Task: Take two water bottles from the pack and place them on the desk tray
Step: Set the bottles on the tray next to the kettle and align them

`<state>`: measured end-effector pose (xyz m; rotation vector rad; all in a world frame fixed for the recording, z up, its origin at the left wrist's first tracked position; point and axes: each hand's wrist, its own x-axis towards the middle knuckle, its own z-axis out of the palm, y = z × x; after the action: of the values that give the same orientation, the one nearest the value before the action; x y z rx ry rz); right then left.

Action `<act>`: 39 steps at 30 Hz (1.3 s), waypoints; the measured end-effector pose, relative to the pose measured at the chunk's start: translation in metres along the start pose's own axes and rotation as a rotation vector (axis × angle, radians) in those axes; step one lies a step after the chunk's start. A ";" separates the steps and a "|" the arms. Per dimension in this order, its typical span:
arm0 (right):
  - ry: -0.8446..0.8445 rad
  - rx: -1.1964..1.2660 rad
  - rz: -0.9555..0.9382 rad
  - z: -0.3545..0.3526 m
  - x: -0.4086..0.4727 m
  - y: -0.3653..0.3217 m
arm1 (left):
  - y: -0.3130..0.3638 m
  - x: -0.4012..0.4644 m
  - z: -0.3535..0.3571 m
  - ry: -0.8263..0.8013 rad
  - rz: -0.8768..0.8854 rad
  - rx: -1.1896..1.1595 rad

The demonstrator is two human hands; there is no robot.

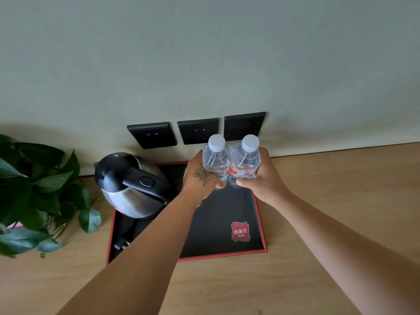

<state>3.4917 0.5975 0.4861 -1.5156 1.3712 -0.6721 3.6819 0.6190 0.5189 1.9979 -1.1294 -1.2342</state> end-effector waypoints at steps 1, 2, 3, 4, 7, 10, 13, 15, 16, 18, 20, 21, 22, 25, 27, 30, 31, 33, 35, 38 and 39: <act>-0.005 -0.004 -0.002 0.001 0.001 0.001 | -0.002 0.002 0.000 0.003 -0.007 0.006; -0.009 -0.003 -0.001 0.002 0.003 0.002 | -0.004 0.003 0.001 0.005 -0.009 0.015; -0.010 0.001 0.000 0.002 0.004 0.003 | -0.005 0.004 0.002 0.006 -0.011 0.025; -0.008 0.004 -0.002 0.002 0.005 0.003 | -0.006 0.005 0.003 0.008 -0.016 0.028; 0.003 0.009 -0.013 0.002 0.008 0.004 | -0.004 0.005 0.004 0.014 -0.015 0.019; 0.002 0.008 -0.010 0.001 0.010 0.004 | -0.001 0.004 0.004 0.015 0.018 0.040; -0.018 -0.012 -0.010 -0.001 0.011 0.007 | 0.000 0.002 0.003 -0.002 0.025 0.040; -0.031 -0.027 -0.009 -0.002 0.010 0.011 | 0.001 0.000 0.002 -0.018 0.024 0.037; -0.034 -0.032 -0.002 -0.002 0.009 0.012 | 0.002 -0.001 0.001 -0.026 0.026 0.032; -0.031 -0.051 0.003 -0.003 0.007 0.012 | 0.004 -0.005 -0.001 -0.036 0.040 0.005; -0.024 -0.097 0.000 -0.004 0.002 0.005 | 0.007 -0.011 -0.004 -0.032 0.080 -0.015; -0.017 -0.112 0.005 -0.005 0.000 0.000 | 0.008 -0.015 -0.006 -0.022 0.110 -0.019; -0.011 -0.107 0.011 -0.007 -0.003 -0.006 | 0.010 -0.020 -0.009 -0.007 0.139 -0.026; 0.020 -0.031 0.027 -0.018 -0.016 -0.033 | 0.026 -0.041 -0.025 0.034 0.125 -0.090; 0.091 -0.099 -0.053 -0.027 -0.024 -0.054 | 0.038 -0.052 -0.042 0.098 0.231 -0.014; 0.251 -0.453 -0.290 -0.034 -0.031 -0.080 | 0.059 -0.062 -0.068 0.148 0.496 0.210; 0.262 -0.535 -0.320 -0.034 -0.031 -0.090 | 0.065 -0.062 -0.075 0.131 0.542 0.260; 0.233 -0.635 -0.306 -0.033 -0.028 -0.109 | 0.074 -0.059 -0.083 0.101 0.555 0.310; 0.201 -0.743 -0.297 -0.032 -0.022 -0.121 | 0.081 -0.054 -0.084 0.079 0.549 0.369; 0.169 -0.878 -0.297 -0.033 -0.014 -0.134 | 0.083 -0.047 -0.078 0.083 0.550 0.455; 0.162 -0.892 -0.303 -0.035 -0.013 -0.137 | 0.083 -0.044 -0.076 0.087 0.554 0.473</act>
<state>3.5178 0.5888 0.6248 -2.4476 1.6914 -0.3641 3.7087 0.6153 0.6372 1.8213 -1.8956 -0.6274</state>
